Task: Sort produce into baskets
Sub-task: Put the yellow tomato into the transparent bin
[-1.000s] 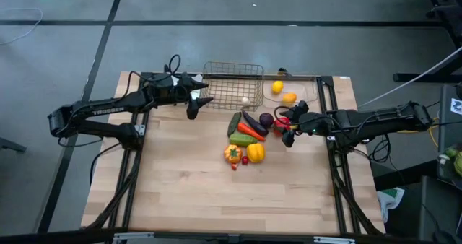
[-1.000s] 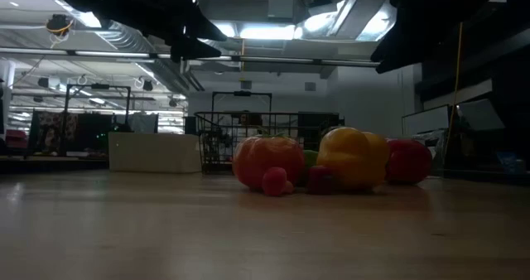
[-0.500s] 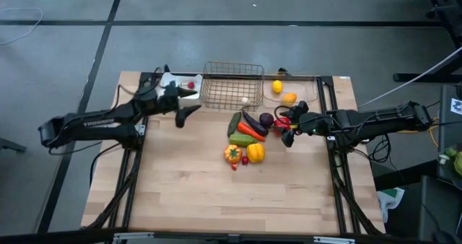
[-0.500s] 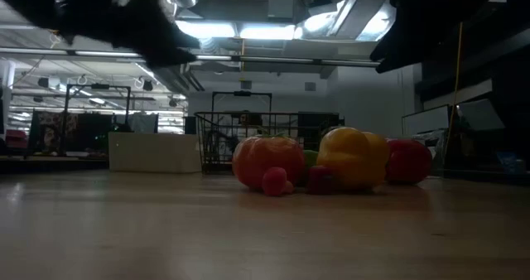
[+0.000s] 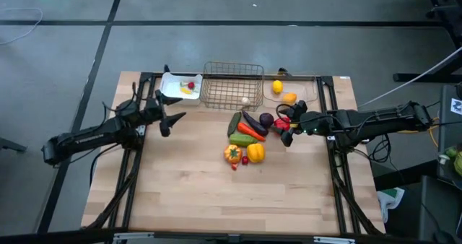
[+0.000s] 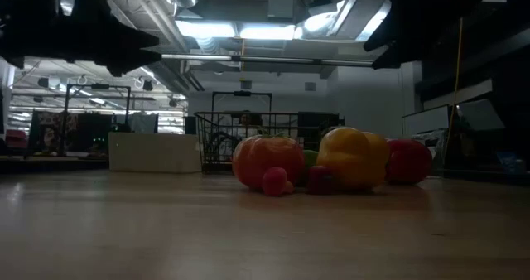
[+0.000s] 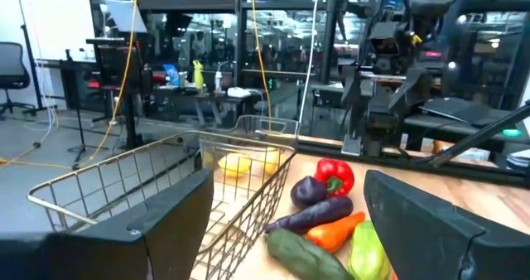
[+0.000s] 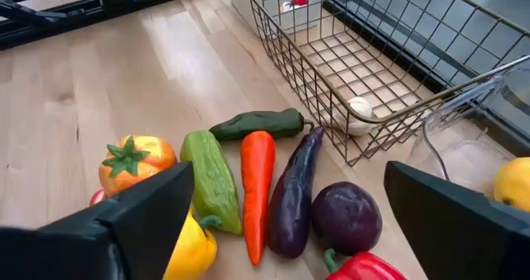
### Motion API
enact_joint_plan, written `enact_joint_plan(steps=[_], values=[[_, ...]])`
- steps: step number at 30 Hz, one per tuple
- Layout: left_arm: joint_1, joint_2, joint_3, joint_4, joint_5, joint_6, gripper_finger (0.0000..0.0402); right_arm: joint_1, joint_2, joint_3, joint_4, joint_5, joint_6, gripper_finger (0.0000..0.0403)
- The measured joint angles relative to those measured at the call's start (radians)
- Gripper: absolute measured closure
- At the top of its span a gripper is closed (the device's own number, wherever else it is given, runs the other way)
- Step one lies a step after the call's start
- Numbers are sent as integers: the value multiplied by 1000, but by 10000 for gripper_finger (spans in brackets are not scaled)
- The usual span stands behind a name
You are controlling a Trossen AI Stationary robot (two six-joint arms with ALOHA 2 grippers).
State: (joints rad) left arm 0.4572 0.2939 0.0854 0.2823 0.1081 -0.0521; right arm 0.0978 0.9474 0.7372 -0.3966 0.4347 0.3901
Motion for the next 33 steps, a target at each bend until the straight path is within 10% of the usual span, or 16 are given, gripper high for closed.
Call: enact_joint_plan(steps=[16, 33], values=[[0, -124, -31, -92, 0, -29, 92, -59, 26, 0, 107, -6, 125, 19], [0, -124, -31, -101, 0, -70, 92, -59, 245, 1, 548, -299, 103, 20]])
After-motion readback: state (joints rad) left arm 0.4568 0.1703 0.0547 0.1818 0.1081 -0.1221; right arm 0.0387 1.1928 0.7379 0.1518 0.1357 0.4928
